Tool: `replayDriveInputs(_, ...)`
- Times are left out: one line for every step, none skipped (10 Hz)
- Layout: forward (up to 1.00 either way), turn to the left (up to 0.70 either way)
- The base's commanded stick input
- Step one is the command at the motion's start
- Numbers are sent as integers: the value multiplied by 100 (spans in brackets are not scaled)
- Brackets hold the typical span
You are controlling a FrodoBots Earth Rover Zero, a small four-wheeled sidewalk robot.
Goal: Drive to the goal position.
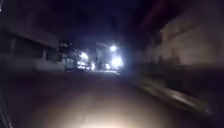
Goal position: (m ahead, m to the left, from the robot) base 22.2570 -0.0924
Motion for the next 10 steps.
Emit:
replayDriveInputs(70,0)
replayDriveInputs(70,0)
replayDriveInputs(70,0)
replayDriveInputs(70,0)
replayDriveInputs(70,0)
replayDriveInputs(70,0)
replayDriveInputs(70,0)
replayDriveInputs(70,0)
replayDriveInputs(70,0)
replayDriveInputs(70,0)
